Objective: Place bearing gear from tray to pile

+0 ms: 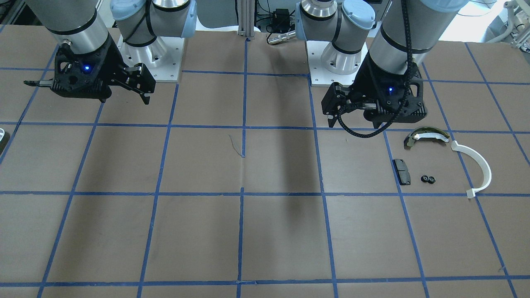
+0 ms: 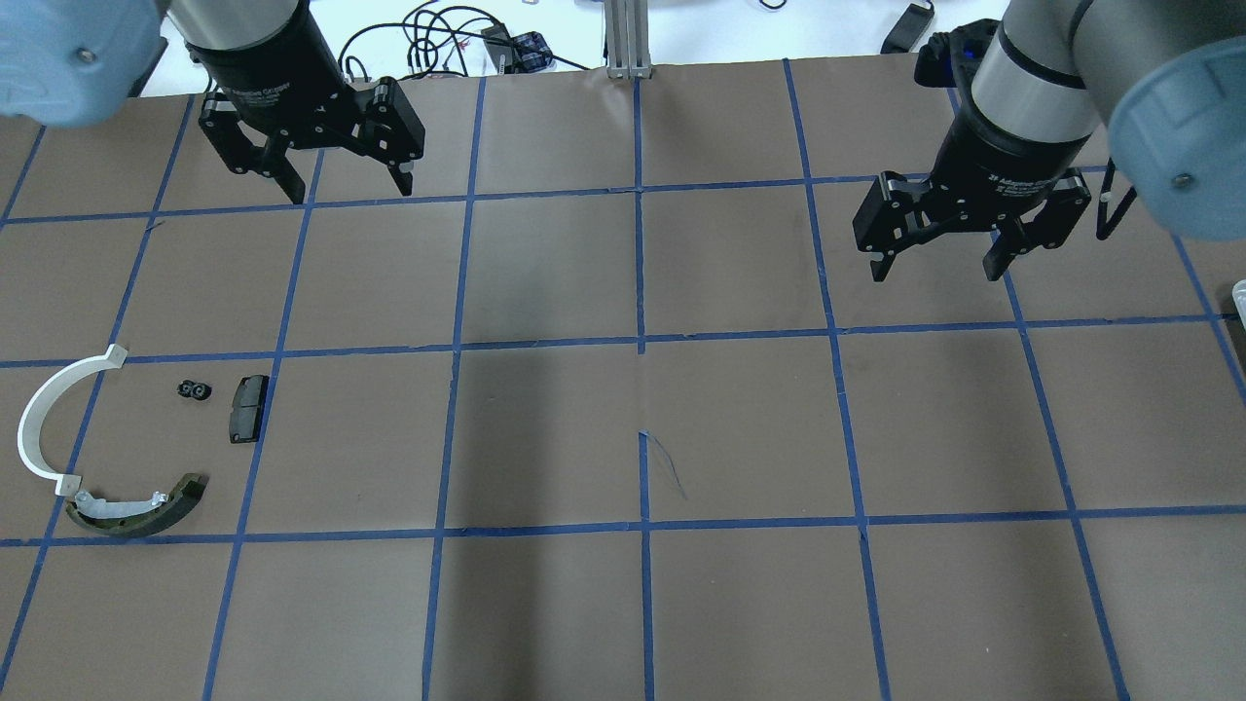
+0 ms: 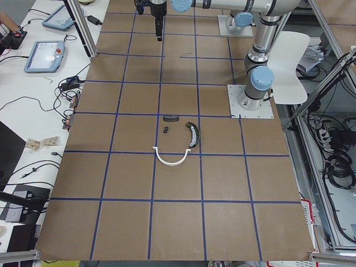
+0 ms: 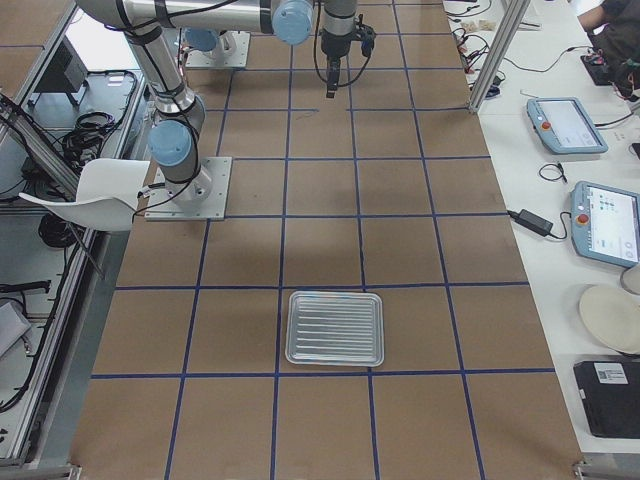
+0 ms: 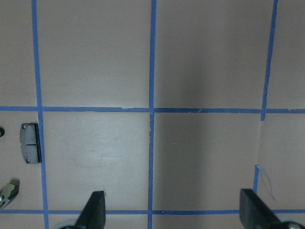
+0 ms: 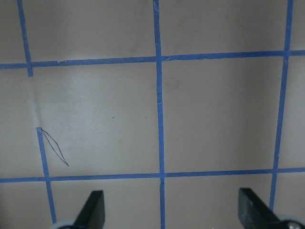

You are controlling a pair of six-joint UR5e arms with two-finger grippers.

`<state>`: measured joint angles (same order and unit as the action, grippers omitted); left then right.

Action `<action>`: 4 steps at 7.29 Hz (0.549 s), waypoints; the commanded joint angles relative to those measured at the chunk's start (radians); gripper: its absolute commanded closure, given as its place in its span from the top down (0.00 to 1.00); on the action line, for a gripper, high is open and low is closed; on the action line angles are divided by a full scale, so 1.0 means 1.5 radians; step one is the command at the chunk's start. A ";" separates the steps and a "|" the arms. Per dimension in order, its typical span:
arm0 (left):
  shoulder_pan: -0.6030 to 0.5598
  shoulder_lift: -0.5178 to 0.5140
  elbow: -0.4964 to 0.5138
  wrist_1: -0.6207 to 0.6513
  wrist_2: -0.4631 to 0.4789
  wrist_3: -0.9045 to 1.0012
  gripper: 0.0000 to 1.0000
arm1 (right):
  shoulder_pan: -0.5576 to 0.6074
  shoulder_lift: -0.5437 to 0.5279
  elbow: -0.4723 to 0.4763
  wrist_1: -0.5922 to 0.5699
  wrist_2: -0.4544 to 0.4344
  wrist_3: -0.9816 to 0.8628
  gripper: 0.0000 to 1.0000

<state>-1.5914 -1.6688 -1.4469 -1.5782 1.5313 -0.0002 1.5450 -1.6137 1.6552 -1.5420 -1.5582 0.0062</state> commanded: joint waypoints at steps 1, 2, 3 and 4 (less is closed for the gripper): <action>0.024 0.026 -0.018 0.007 -0.006 0.045 1.00 | 0.001 0.000 0.001 0.000 0.001 0.000 1.00; 0.025 0.056 -0.035 -0.015 -0.001 0.040 1.00 | 0.000 0.000 0.000 0.000 0.000 0.000 1.00; 0.030 0.062 -0.041 -0.011 0.010 0.041 1.00 | 0.000 0.000 0.000 -0.001 0.001 0.000 1.00; 0.030 0.061 -0.041 -0.010 0.010 0.042 1.00 | 0.000 0.000 0.000 -0.001 0.000 0.000 1.00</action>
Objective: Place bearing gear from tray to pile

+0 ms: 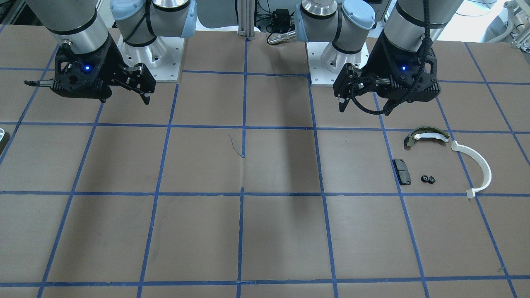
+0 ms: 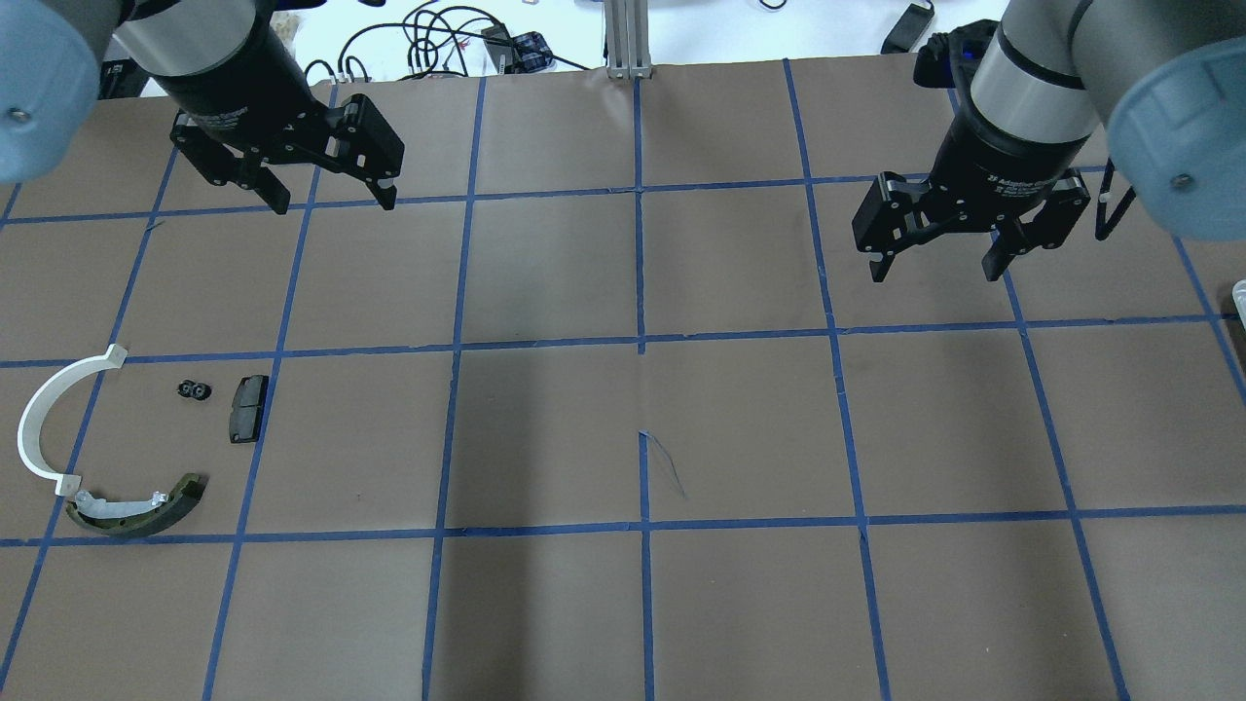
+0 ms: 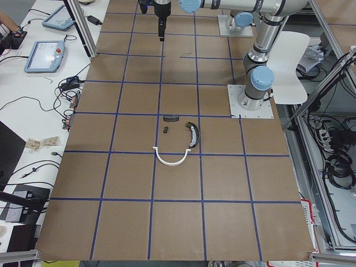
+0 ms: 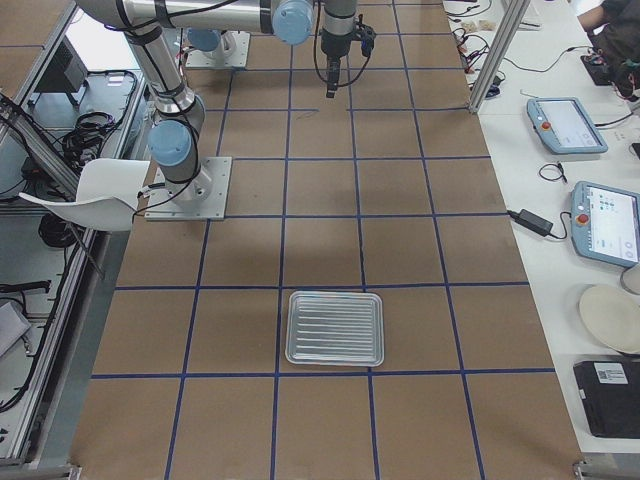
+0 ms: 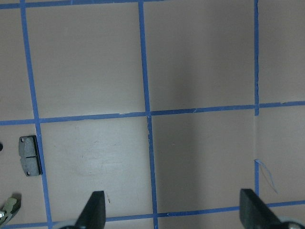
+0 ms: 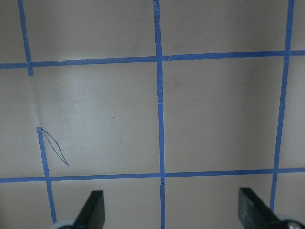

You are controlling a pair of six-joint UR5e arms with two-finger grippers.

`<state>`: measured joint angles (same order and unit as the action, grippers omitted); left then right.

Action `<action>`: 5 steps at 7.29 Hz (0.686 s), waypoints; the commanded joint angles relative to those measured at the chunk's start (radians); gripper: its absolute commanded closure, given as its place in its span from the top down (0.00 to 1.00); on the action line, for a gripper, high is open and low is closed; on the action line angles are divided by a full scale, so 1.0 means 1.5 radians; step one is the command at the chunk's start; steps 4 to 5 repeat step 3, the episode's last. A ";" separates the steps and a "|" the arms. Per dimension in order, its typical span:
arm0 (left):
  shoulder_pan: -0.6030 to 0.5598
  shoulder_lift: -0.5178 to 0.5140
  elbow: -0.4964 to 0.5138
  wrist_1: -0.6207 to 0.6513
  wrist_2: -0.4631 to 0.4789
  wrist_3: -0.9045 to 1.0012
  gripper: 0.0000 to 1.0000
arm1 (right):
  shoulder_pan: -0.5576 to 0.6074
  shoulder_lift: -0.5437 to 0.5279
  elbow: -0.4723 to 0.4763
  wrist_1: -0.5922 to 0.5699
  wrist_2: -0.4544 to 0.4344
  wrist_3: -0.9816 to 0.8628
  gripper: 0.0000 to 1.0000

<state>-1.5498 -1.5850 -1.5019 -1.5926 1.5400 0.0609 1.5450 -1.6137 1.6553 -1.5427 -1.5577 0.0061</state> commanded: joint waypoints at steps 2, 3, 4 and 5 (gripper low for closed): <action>0.003 0.004 -0.005 0.000 0.002 0.000 1.00 | 0.000 0.000 0.000 0.000 0.000 -0.001 1.00; 0.002 0.004 -0.005 0.000 0.003 0.000 1.00 | 0.000 0.000 0.000 0.000 -0.001 0.000 1.00; 0.002 0.004 -0.005 0.000 0.003 0.000 1.00 | 0.000 0.000 0.000 0.000 -0.001 0.000 1.00; 0.002 0.004 -0.005 0.000 0.003 0.000 1.00 | 0.000 0.000 0.000 0.000 -0.001 0.000 1.00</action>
